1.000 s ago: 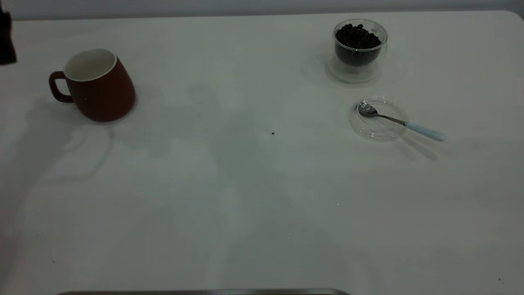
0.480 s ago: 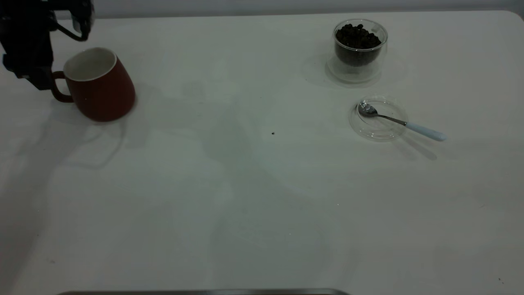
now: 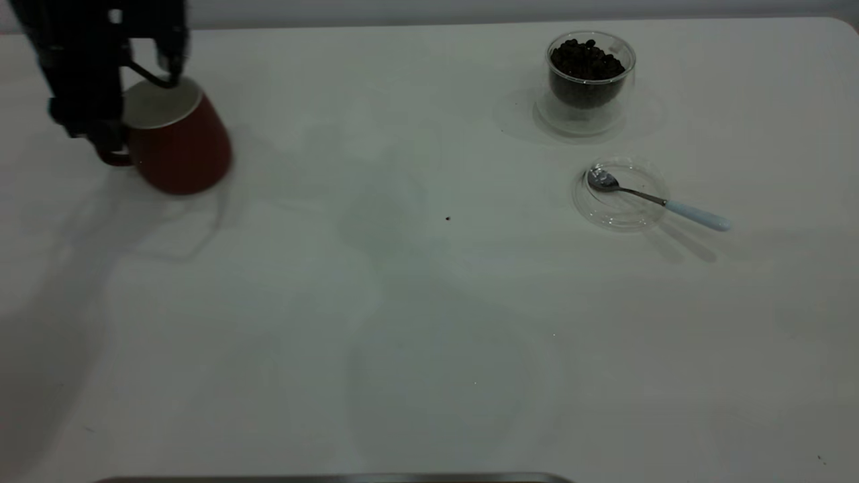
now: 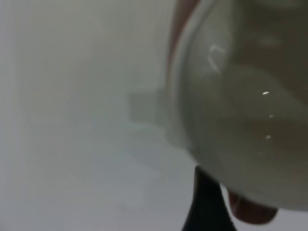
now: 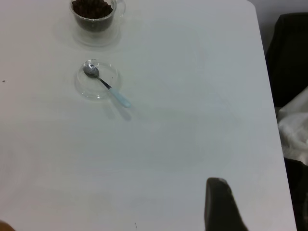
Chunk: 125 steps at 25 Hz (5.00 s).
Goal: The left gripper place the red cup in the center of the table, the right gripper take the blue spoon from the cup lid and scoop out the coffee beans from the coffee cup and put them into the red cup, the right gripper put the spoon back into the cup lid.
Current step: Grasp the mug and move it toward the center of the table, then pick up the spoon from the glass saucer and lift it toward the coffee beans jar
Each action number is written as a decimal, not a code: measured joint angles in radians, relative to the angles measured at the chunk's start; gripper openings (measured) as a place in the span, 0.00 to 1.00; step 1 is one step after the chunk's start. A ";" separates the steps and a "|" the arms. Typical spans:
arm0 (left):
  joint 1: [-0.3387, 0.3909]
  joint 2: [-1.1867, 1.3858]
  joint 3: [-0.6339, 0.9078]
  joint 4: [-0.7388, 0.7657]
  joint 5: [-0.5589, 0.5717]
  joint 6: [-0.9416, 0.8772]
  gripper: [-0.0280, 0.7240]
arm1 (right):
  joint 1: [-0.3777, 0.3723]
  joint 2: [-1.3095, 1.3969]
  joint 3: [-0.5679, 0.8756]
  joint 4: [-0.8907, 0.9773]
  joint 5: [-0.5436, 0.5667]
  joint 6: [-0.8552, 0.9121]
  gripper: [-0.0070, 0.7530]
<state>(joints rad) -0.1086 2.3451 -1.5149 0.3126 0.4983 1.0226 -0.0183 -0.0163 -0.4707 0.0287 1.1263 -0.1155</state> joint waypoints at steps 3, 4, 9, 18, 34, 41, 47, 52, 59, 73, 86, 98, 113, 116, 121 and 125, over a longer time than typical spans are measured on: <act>-0.056 0.001 0.000 -0.001 -0.023 0.000 0.82 | 0.000 0.000 0.000 0.000 0.000 0.000 0.59; -0.080 0.001 0.000 -0.003 -0.025 0.000 0.82 | 0.000 0.000 0.000 0.000 0.000 0.000 0.59; -0.190 0.022 -0.026 -0.007 -0.048 -0.069 0.82 | 0.000 0.000 0.000 0.000 0.000 0.000 0.59; -0.358 0.071 -0.159 -0.021 -0.078 -0.232 0.82 | 0.000 0.000 0.000 0.000 0.000 0.000 0.59; -0.411 -0.196 -0.216 0.090 0.409 -0.658 0.82 | 0.000 0.000 0.000 0.000 0.000 0.000 0.59; -0.411 -0.495 -0.218 0.114 0.666 -0.897 0.82 | 0.000 0.000 0.000 0.000 0.000 0.000 0.59; -0.411 -0.800 -0.130 0.012 0.666 -0.955 0.82 | 0.000 0.000 0.000 0.000 0.000 0.000 0.59; -0.411 -1.137 0.043 -0.119 0.666 -0.962 0.82 | 0.000 0.000 0.000 0.000 0.000 0.000 0.59; -0.411 -1.732 0.278 -0.165 0.666 -0.963 0.82 | 0.000 0.000 0.000 0.000 0.000 0.000 0.59; -0.266 -2.259 0.735 -0.185 0.667 -1.057 0.82 | 0.000 0.000 0.000 0.000 0.000 0.000 0.59; 0.057 -2.365 1.022 -0.297 0.655 -1.038 0.82 | 0.000 0.000 0.000 0.000 0.000 0.000 0.59; 0.062 -2.365 1.028 -0.300 0.643 -1.032 0.82 | 0.000 0.000 0.000 0.000 0.000 0.000 0.59; 0.062 -2.365 1.028 -0.300 0.643 -1.029 0.82 | 0.000 0.000 0.000 0.000 0.000 0.000 0.58; 0.062 -2.365 1.028 -0.300 0.643 -1.029 0.82 | 0.000 0.000 0.000 0.005 0.000 0.000 0.58; 0.062 -2.365 1.028 -0.300 0.643 -1.029 0.82 | 0.000 0.013 -0.017 0.037 -0.012 0.016 0.58; 0.062 -2.365 1.028 -0.300 0.643 -1.029 0.82 | 0.000 0.182 -0.060 0.139 -0.107 0.069 0.62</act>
<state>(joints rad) -0.0463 -0.0201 -0.4870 0.0124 1.1412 -0.0066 -0.0183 0.1658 -0.5311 0.1681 1.0193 -0.0467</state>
